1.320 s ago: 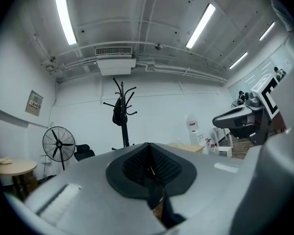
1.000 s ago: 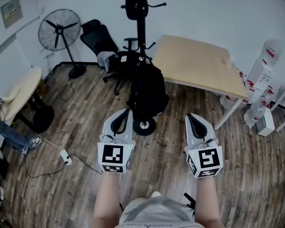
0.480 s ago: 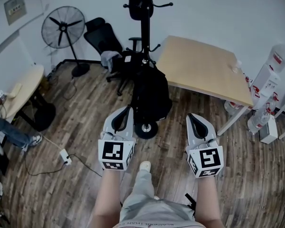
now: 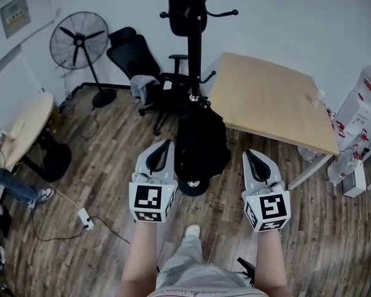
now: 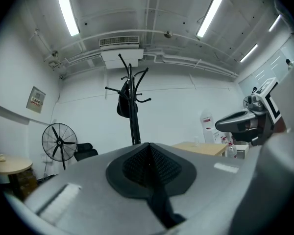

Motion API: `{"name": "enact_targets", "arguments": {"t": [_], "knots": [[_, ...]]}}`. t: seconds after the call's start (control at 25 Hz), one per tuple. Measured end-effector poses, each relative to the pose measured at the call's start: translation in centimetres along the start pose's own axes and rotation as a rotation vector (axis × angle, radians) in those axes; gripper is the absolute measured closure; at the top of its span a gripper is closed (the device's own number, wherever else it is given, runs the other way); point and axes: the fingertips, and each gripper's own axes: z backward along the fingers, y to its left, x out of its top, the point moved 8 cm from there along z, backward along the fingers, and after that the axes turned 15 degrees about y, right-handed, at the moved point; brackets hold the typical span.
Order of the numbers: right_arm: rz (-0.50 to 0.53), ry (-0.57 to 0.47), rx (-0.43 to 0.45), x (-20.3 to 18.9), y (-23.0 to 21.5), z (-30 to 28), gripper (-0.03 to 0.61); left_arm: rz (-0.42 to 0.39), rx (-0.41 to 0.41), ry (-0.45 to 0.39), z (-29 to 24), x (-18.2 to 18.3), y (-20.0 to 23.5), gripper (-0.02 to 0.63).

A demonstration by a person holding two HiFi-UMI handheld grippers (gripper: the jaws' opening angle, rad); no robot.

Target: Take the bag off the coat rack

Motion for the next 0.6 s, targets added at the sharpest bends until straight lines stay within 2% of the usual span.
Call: {"name": "enact_targets", "arguments": {"t": [0.2, 0.48, 0.6], "knots": [[-0.026, 0.01, -0.041, 0.6, -2.1, -5.8, 0.577, 0.02, -0.018, 0.004, -5.8, 0.0, 3.0, 0.598], [-0.078, 0.012, -0.053, 1.3, -4.5, -11.9, 0.575, 0.027, -0.059, 0.025, -12.5, 0.1, 6.0, 0.598], [-0.088, 0.023, -0.053, 1.4, -5.3, -14.0, 0.552, 0.046, -0.075, 0.03, -14.8, 0.1, 7.2, 0.598]]}}
